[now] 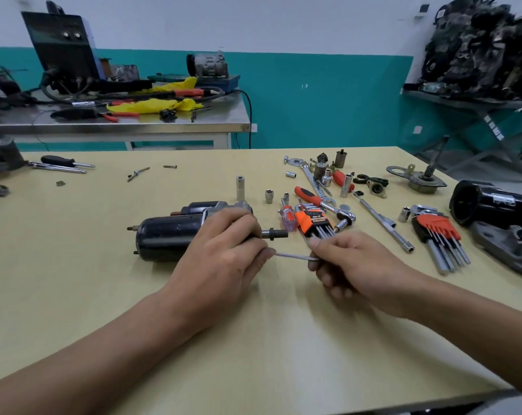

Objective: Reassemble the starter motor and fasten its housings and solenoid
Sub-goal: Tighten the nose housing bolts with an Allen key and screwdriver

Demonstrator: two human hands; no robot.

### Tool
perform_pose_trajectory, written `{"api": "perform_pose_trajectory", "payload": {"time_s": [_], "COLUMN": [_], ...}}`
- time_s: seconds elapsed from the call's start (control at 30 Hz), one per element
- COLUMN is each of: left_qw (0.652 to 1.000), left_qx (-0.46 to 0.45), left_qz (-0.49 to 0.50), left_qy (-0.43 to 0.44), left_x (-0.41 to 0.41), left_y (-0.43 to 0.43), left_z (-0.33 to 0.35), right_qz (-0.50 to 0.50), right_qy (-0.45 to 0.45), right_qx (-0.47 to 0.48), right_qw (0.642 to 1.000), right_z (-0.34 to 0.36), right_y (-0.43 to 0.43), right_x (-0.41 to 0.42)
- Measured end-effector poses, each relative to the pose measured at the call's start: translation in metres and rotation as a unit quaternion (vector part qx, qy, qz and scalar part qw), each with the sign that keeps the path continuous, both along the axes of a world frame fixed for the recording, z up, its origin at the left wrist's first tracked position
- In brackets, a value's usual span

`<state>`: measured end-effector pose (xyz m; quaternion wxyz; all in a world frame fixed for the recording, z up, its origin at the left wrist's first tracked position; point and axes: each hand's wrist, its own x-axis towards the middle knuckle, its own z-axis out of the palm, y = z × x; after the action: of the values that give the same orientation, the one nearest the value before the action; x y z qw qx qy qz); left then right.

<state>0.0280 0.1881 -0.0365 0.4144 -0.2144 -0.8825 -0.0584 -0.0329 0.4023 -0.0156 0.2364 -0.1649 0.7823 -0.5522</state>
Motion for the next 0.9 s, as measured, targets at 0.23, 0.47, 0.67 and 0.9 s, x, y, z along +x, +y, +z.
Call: {"api": "perform_pose_trajectory", "payload": {"time_s": [0.23, 0.47, 0.67, 0.9], "left_qw": [0.994, 0.977, 0.978, 0.994], "left_qx": [0.083, 0.165, 0.174, 0.093], "left_qz": [0.009, 0.026, 0.009, 0.011], "left_qy": [-0.071, -0.130, -0.111, -0.050], "left_x": [0.006, 0.011, 0.008, 0.003], "left_y": [-0.009, -0.017, -0.017, -0.010], "left_z": [0.006, 0.011, 0.007, 0.002], "right_qz": [0.086, 0.069, 0.037, 0.010], "right_qy": [0.438, 0.309, 0.091, -0.096], "right_qx": [0.014, 0.032, 0.024, -0.018], "right_qw": [0.895, 0.948, 0.995, 0.995], "right_z": [0.020, 0.011, 0.019, 0.019], "right_y": [0.007, 0.008, -0.003, -0.012], "right_x": [-0.002, -0.004, -0.008, -0.005]}}
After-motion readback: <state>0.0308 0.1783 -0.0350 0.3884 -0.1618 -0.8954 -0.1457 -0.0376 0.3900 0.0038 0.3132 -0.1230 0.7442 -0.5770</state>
